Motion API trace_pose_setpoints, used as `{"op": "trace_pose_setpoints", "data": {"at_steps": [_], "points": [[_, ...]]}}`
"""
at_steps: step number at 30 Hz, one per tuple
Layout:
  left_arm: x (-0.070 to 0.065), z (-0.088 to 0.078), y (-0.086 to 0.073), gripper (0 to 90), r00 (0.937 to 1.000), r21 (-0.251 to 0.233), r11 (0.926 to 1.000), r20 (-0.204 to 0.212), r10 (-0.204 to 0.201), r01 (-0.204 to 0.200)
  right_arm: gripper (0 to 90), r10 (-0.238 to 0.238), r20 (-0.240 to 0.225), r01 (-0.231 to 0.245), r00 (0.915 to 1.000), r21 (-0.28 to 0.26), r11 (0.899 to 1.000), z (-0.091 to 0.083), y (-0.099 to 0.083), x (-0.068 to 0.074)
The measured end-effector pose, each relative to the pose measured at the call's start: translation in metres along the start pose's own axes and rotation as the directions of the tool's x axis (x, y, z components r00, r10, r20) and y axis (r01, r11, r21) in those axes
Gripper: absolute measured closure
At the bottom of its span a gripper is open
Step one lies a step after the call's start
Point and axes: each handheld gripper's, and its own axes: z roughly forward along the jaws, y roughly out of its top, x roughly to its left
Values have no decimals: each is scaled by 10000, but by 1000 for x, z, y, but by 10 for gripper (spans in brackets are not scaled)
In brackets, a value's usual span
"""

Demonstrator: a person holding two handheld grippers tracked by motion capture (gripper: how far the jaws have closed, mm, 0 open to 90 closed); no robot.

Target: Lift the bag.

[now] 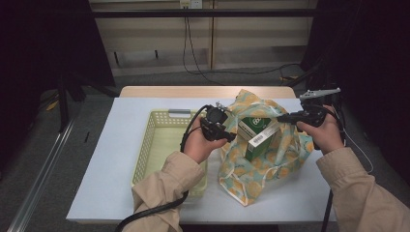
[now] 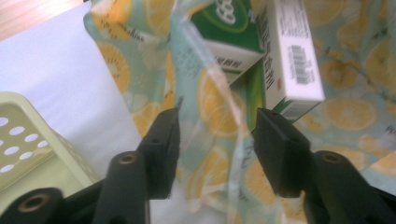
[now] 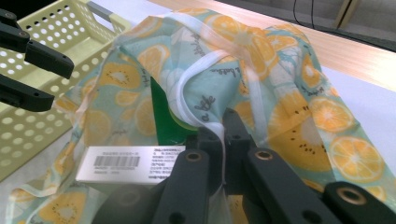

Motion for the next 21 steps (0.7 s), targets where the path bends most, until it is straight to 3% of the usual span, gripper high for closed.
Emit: {"op": "trace_pose_setpoints", "data": {"at_steps": [2,3,8,12,16,19,21], "points": [[2,4,-1,292,9999,77,10000,-137,-14,15,895,62,44,-62,10000,-62,10000,-2,-1,-3],[2,6,-2,243,9998,72,10000,-221,-33,35,895,127,73,-126,9999,-79,9999,-3,-1,-5],[3,18,-4,172,9999,331,9994,-2,103,-103,895,299,202,-297,9993,-99,9995,-7,-5,-13],[0,29,-7,207,9999,646,9978,26,138,-139,895,295,175,-294,9994,-83,9995,-6,-8,-15],[-4,38,-9,396,9988,947,9955,498,-33,-14,895,342,80,-341,9994,-105,9994,-4,-10,-14],[-5,39,-8,725,9956,1051,9944,922,-172,74,895,287,-2,-287,9996,-97,9995,-2,-10,-12],[-5,37,-7,880,9944,1195,9926,1000,-328,207,895,270,-38,-270,9996,-110,9996,-1,-9,-10]]}}
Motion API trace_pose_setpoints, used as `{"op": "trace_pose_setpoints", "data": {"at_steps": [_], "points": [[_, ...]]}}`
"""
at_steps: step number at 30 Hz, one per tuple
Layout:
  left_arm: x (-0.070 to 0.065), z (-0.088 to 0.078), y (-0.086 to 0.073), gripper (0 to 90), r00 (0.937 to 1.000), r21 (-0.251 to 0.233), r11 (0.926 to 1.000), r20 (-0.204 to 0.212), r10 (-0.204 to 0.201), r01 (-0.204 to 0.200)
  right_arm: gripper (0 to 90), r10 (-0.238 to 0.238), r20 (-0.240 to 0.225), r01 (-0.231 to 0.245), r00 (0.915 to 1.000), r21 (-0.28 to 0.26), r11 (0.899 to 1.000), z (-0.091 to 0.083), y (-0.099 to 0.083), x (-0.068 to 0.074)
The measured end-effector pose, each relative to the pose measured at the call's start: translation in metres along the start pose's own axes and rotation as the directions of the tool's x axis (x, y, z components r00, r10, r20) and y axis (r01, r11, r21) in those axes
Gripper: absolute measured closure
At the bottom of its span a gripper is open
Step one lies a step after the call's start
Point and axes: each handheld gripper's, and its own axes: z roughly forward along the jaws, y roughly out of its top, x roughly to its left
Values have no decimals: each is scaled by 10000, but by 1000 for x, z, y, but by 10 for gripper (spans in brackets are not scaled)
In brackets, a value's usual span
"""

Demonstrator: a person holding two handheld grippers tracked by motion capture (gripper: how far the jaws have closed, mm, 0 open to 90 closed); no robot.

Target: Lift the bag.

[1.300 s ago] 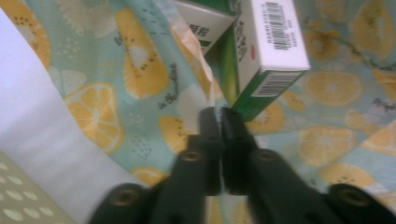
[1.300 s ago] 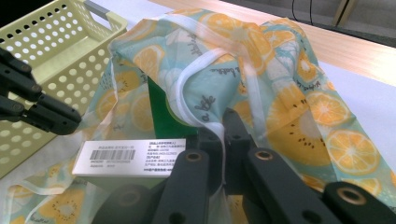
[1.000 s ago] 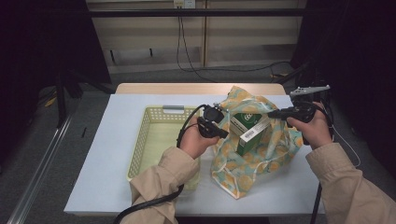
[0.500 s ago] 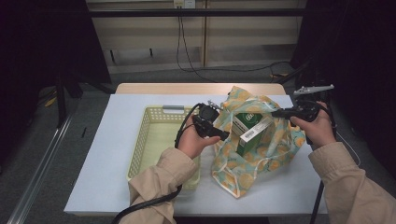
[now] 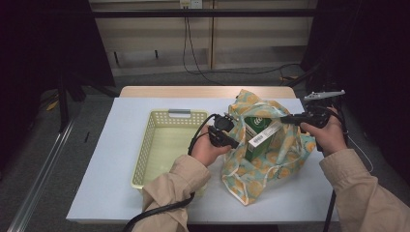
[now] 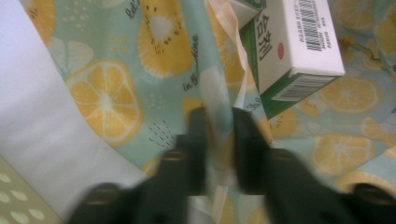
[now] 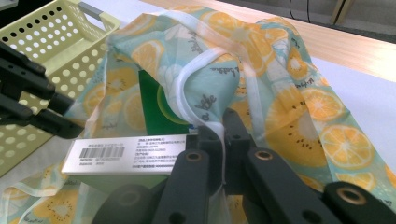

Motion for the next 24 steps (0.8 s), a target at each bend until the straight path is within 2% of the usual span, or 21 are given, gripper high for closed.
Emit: {"op": "trace_pose_setpoints", "data": {"at_steps": [3,4,8,15,16,19,21,24], "points": [[1,-10,3,900,9990,-97,9990,46,-440,440,895,-79,-125,79,9999,-44,10000,1,3,4],[1,-16,4,900,9975,-198,9974,98,-695,696,895,-133,-144,133,9998,-28,9999,1,3,6],[4,-43,11,900,9928,-426,9924,363,-1141,1156,895,-267,-185,265,9995,-82,9996,-1,9,11],[7,-93,38,900,9913,-1184,9844,319,-1273,1302,895,-506,-72,503,9987,-431,9978,-16,32,21],[7,-98,43,900,9911,-1323,9823,249,-1305,1326,896,-552,-56,549,9985,-503,9972,-19,36,23],[5,-112,56,900,9930,-1455,9823,103,-1178,1181,896,-707,14,706,9975,-651,9954,-27,49,27],[5,-120,64,900,9929,-1570,9804,124,-1182,1187,896,-819,77,822,9966,-728,9939,-32,57,30],[7,-131,74,900,9912,-1876,9732,223,-1308,1326,895,-951,94,956,9954,-854,9918,-39,70,35]]}}
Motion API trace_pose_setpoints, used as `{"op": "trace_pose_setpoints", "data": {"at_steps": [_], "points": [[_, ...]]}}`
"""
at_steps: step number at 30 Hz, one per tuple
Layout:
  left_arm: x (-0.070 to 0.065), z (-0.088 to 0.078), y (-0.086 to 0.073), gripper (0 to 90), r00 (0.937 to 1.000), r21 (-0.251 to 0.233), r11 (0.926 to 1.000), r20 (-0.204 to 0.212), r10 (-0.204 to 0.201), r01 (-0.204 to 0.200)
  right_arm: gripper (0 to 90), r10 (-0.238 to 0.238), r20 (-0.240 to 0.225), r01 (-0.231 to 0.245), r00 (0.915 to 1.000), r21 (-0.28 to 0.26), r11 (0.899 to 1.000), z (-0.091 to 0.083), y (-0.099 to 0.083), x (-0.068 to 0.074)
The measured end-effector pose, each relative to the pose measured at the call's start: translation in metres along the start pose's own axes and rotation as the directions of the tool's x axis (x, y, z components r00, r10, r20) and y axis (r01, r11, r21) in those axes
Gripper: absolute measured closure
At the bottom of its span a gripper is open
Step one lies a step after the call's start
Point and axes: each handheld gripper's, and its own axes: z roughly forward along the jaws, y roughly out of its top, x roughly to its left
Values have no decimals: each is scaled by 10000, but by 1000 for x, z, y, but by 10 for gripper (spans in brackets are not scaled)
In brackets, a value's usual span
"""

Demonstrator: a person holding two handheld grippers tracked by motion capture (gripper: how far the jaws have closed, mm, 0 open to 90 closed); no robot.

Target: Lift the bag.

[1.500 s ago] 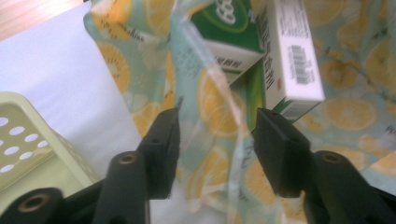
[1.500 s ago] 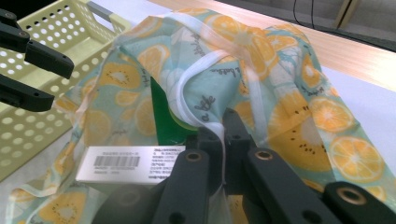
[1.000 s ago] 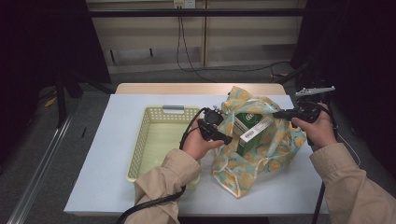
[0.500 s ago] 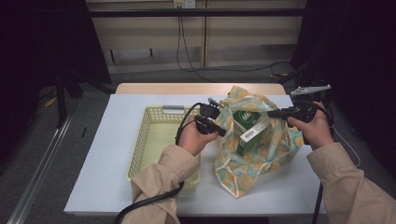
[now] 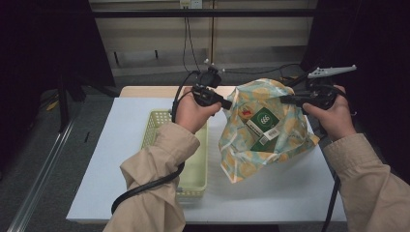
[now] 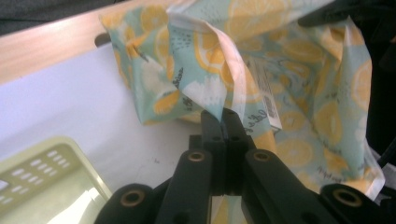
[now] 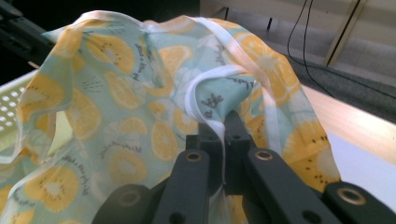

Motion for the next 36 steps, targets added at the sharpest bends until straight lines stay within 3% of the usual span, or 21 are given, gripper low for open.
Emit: {"op": "trace_pose_setpoints", "data": {"at_steps": [6,9,11,17,22,24,30,36], "points": [[3,-24,28,900,9998,-502,9986,35,-185,186,896,-282,112,289,9995,-595,9978,-14,32,8],[0,-35,42,900,9952,-234,9990,-909,360,-383,896,-375,32,377,9993,-818,9959,-19,44,12],[-1,-39,47,900,9954,-167,9989,-856,424,-440,896,-419,-79,410,9991,-940,9947,-20,49,16],[7,-41,41,900,9929,-23,9991,-1110,427,-432,896,-448,-325,422,9985,-760,9962,-7,44,25],[9,-60,54,900,9882,-364,9974,-1424,558,-615,896,-414,-261,383,9988,-1096,9932,-13,58,28],[11,-60,57,900,9878,-234,9976,-1432,613,-653,896,-416,-321,377,9986,-1140,9928,-12,60,29],[28,-47,42,900,9912,-63,9990,-1253,421,-433,894,-410,-891,357,9952,-609,9975,14,48,38],[36,-54,32,900,9918,25,9996,-1249,290,-289,894,-404,-1280,356,9909,-390,9986,33,42,47]]}}
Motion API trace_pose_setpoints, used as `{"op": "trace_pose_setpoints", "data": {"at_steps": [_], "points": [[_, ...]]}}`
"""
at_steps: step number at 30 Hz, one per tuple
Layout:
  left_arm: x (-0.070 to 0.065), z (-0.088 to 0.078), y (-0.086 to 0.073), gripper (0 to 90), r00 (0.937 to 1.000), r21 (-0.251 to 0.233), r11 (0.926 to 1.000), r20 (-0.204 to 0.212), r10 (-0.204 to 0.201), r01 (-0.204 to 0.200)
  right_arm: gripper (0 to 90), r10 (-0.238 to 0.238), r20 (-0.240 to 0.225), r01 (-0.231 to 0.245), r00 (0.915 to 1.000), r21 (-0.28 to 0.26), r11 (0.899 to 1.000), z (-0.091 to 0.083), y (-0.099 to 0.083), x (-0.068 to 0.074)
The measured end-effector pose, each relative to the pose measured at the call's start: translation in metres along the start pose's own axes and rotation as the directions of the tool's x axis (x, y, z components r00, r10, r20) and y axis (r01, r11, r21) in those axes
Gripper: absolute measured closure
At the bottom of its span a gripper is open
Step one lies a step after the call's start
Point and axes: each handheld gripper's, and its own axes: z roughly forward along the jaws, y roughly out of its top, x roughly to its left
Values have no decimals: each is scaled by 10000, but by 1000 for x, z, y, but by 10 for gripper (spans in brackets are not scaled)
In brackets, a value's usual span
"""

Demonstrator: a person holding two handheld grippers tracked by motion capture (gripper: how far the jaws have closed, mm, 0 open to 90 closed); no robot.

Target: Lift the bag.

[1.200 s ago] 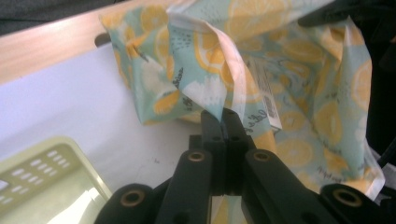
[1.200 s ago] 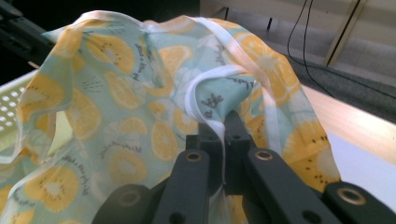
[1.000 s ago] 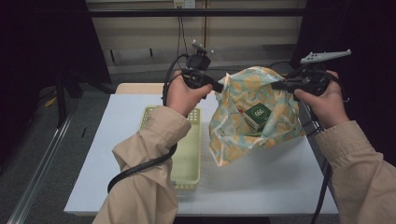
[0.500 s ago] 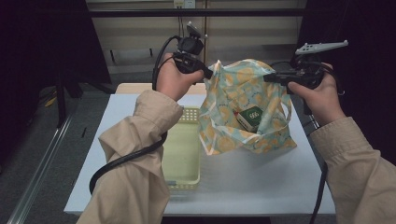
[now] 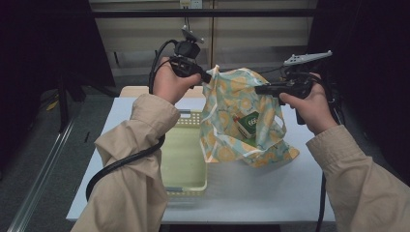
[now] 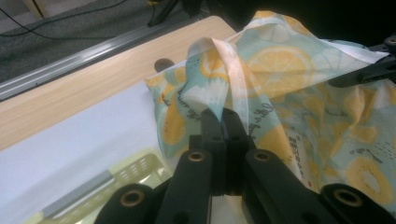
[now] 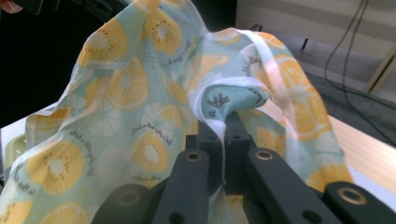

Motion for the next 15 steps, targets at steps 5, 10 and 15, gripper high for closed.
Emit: {"op": "trace_pose_setpoints", "data": {"at_steps": [5,10,15], "points": [[3,-6,-10,900,10000,-9,10000,1,-48,48,893,-119,-309,120,9995,40,9999,12,-1,9],[9,-11,-27,900,9999,112,9998,-80,-147,148,895,-230,-707,242,9972,168,9996,20,-3,19],[20,-19,-46,900,9986,2,9988,-214,-484,485,893,-336,-1052,351,9939,117,9993,28,-4,34]]}}
